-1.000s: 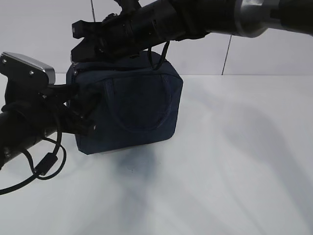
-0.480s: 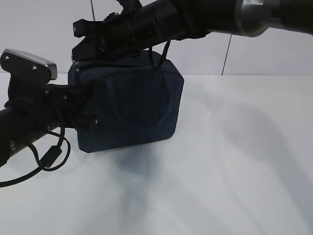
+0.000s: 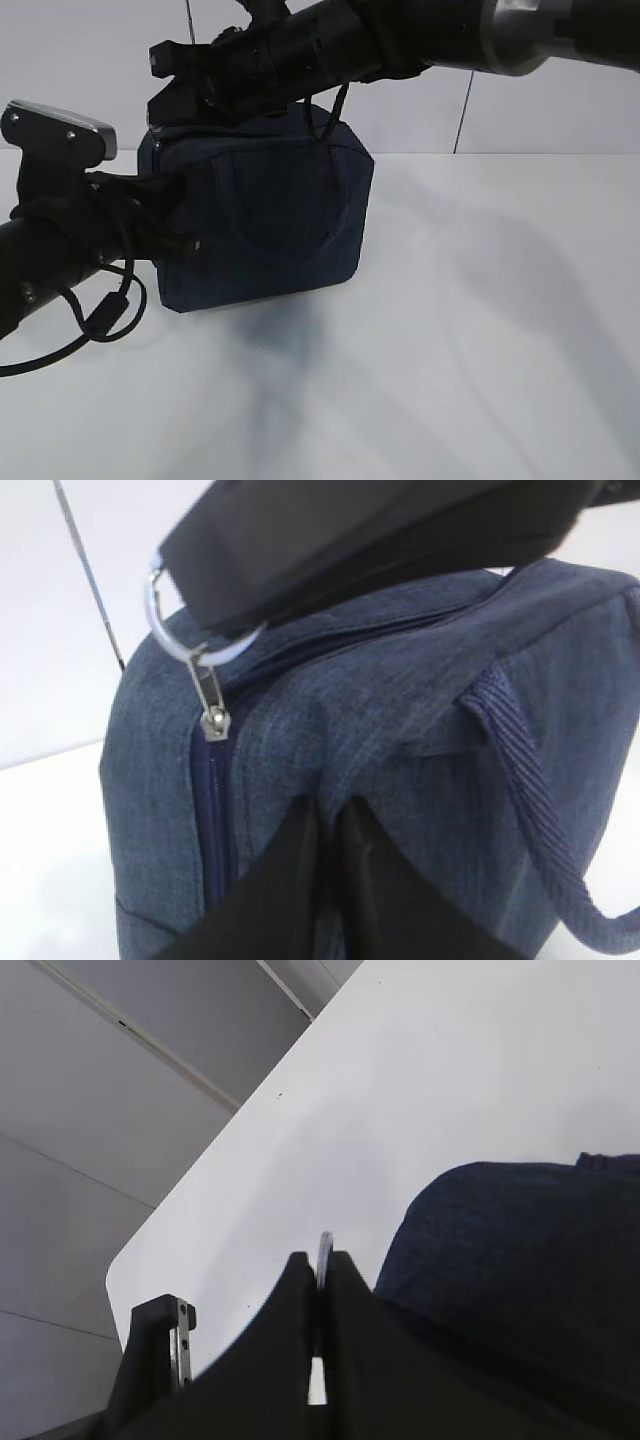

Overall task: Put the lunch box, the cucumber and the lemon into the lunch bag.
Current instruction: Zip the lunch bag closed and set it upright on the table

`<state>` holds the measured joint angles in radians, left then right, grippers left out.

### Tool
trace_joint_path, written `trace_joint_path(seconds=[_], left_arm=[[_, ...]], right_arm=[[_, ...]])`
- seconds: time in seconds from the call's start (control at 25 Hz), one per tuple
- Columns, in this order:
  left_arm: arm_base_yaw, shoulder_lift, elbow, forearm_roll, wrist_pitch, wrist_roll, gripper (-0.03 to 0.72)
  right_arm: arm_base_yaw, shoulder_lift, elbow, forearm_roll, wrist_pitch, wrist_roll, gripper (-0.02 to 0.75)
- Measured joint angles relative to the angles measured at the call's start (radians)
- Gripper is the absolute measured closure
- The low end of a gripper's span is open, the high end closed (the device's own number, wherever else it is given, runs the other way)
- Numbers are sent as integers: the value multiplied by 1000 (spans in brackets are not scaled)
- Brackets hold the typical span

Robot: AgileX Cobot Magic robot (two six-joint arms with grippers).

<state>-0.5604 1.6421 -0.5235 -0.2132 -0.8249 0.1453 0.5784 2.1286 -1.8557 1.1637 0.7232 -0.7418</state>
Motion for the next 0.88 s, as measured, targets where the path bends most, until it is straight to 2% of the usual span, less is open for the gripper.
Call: trace_joint_path(seconds=[0.24, 0.88], left_arm=[[10, -27, 0, -70, 38, 41, 679], [22, -62, 0, -71, 83, 71, 680]], right_arm=[[0, 0, 0, 0, 10, 0, 717], [0, 1, -55, -15, 22, 0, 717]])
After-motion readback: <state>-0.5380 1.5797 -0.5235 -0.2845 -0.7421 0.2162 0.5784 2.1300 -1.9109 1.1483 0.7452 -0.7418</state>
